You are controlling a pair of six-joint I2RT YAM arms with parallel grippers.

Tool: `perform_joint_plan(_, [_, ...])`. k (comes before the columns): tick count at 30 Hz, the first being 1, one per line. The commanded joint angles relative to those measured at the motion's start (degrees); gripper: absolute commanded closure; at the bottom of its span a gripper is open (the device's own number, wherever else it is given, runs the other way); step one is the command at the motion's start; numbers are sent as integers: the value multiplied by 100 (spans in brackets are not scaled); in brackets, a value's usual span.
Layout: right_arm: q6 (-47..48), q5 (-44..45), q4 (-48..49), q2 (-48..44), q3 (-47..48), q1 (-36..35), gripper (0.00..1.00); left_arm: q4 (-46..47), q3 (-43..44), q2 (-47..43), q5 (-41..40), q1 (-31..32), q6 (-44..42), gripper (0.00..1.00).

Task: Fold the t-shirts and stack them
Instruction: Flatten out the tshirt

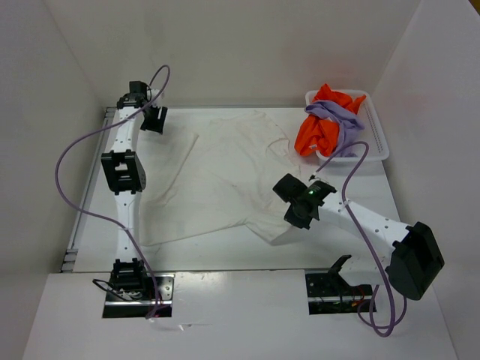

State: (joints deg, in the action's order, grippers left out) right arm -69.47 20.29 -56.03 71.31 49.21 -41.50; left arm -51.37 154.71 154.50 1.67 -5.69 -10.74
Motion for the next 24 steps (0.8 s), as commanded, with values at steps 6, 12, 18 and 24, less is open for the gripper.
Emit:
perform_joint_plan(6, [-49, 273, -250, -3, 212, -60, 100, -470, -11, 440, 650, 51, -244, 32])
perform_joint_plan(12, [-154, 378, -312, -3, 212, -60, 100, -523, 120, 748, 476, 156, -297, 66])
perform_joint_plan(18, [-207, 379, -365, -56, 212, -60, 100, -357, 567, 960, -235, 42, -183, 100])
perform_joint_plan(24, [-339, 379, -478, -108, 212, -60, 100, 434, 1385, 1012, -1598, -283, 11, 100])
